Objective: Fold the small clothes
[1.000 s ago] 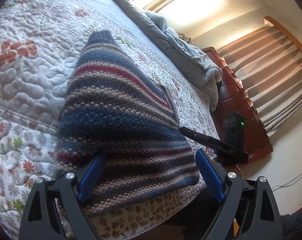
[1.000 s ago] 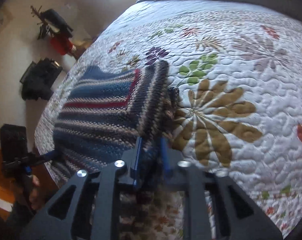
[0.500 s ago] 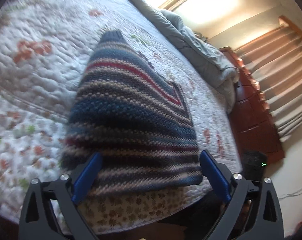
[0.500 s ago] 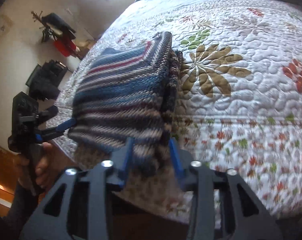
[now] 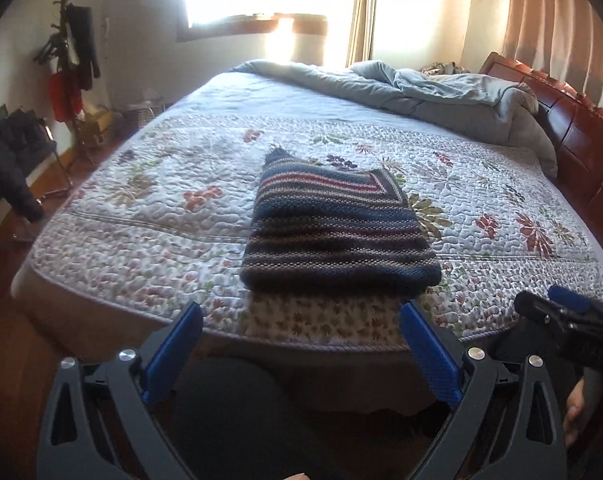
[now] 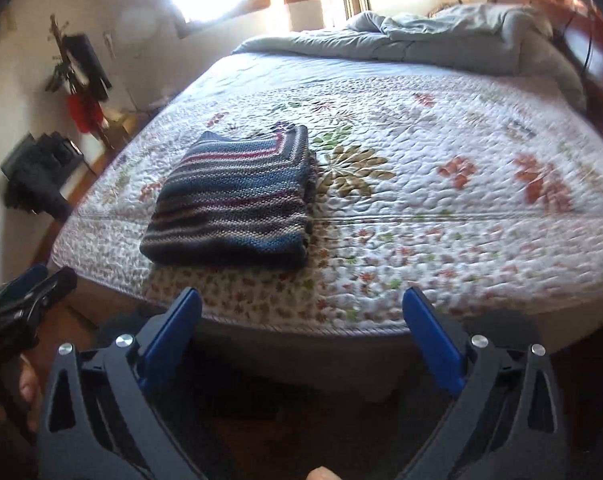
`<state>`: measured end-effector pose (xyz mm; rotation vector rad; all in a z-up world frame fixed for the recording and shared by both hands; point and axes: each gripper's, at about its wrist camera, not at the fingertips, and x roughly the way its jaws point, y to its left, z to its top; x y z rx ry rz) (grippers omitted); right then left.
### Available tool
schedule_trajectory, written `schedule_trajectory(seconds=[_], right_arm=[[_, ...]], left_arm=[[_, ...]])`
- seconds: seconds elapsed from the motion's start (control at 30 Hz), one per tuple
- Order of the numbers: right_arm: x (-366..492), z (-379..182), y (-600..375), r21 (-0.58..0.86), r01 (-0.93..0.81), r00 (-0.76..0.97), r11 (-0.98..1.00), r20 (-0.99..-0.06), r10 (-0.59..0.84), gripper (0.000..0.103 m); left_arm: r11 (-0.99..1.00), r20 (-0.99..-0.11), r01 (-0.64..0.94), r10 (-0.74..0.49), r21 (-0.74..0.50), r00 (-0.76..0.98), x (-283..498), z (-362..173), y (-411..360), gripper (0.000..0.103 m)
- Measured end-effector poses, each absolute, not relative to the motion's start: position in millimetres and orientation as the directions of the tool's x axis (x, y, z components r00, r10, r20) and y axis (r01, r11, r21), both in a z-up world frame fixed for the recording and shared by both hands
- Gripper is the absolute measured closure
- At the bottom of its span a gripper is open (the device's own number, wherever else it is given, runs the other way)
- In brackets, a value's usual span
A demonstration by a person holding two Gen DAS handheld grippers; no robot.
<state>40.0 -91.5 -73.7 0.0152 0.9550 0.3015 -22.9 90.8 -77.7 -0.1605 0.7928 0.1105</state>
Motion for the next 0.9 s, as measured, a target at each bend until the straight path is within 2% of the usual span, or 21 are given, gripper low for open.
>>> schedule_trajectory(seconds=[0.07,0.2,0.33,0.53,0.9], right_arm=[[36.8,-56.9,-90.5,0.172,-0.314,0.494,0.934,-0.81,0.315,0.003],[22.6,-23.7,-93.8,0.166,-0.323,0.566,0.932,-0.755,0.33,0.003],[14.5,-6.8,-86.7,0.145,-0.348,0.592,0.926,-0.732,0.337,0.003],[15.5,-10.8,-77.6,0.145,-0.364,0.568,0.92,-0.748,0.342,0.003],[6.5,-29.7,-81.2,0.129,-0.35,0.548,0.928,-0.775,0.315,0.003]], left_arm=[[0.981,-0.705,-0.165,0.046,-0.102,0.708,-35.1,-65.3,89.3,0.004],[0.972,-0.702,-0.184,0.027,-0.149,0.712,-51.3,-46.0,89.8,0.004],[0.966,-0.703,-0.234,0.092,-0.108,0.705,-59.3,-30.4,91.6,0.004],[0.964,-0.711,-0.246,0.103,-0.1,0.695,-62.1,-26.4,93.1,0.004],[0.966,-0.717,-0.21,0.039,-0.151,0.696,-61.4,-31.7,86.3,0.004]])
